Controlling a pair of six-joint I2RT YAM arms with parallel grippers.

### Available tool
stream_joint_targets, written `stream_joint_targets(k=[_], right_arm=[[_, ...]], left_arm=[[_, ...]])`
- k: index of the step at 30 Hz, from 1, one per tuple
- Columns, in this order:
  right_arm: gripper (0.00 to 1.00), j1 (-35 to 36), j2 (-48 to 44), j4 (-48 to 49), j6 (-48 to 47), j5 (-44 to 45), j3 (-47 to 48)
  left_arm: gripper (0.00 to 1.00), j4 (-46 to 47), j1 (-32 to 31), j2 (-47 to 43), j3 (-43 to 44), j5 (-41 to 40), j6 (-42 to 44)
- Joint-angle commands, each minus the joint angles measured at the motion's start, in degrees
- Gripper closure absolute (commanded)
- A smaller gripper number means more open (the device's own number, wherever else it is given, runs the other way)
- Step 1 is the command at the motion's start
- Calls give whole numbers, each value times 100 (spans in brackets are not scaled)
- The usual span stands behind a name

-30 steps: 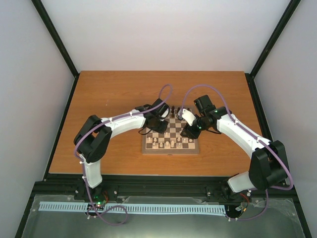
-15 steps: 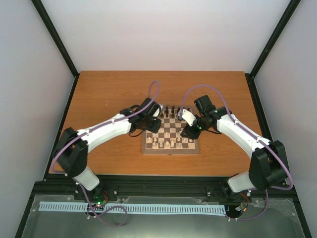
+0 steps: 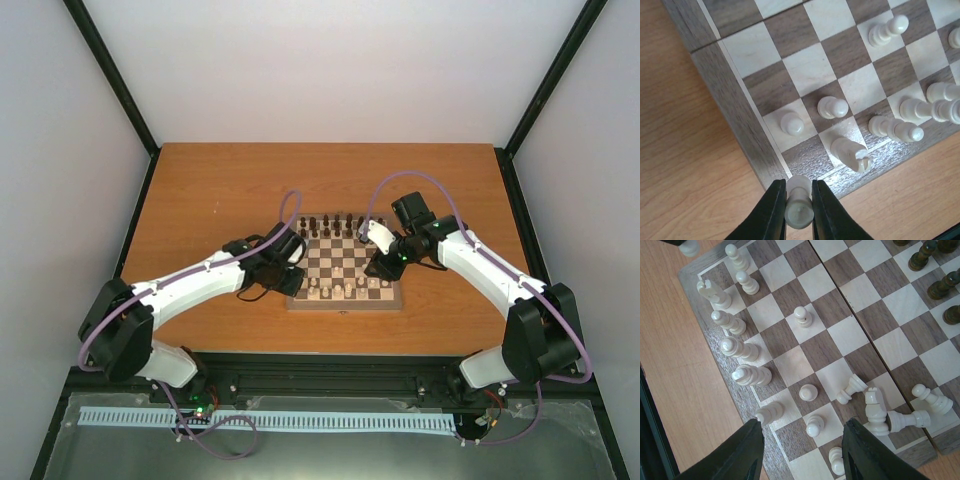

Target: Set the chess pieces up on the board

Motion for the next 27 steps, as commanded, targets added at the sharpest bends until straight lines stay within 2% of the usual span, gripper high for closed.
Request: stream_joint_targets(k=[1, 27], right_arm=[[55, -56, -21, -27, -53, -62, -31], [55, -58, 16, -43, -69, -61, -37]], left_arm=[[85, 154, -26, 109, -35, 312, -92], [82, 420, -24, 717, -61, 515, -95]])
